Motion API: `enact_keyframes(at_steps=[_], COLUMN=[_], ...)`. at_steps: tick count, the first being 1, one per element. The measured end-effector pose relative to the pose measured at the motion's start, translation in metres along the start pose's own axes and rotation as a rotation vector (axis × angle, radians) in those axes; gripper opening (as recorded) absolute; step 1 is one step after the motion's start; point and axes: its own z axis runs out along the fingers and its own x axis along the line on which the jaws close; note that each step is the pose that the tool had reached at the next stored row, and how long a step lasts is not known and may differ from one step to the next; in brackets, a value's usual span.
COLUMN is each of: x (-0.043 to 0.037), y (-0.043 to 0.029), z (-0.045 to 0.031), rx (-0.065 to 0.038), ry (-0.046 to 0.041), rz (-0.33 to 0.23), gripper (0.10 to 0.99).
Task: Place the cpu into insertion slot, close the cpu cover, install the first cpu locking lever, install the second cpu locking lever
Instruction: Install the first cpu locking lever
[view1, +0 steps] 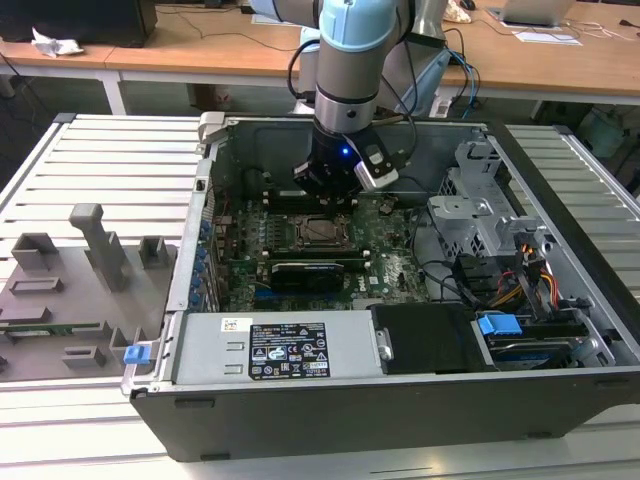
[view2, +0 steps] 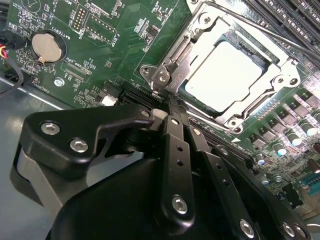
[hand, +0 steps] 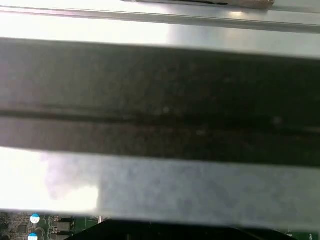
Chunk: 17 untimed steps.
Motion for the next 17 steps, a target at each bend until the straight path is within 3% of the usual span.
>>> enact_keyframes(at_steps=[8, 12, 17], x=[-0.0004, -0.0007, -0.0024], y=[0.0001, 0.0001, 0.0006], z=[-0.0007, 0.0001, 0.0027], rx=[0.002, 0.011, 0.012], ry=[-0.0003, 0.0003, 0.0005], rz=[0.002, 0.004, 0.004], gripper=[0.106, 0.106, 0.106])
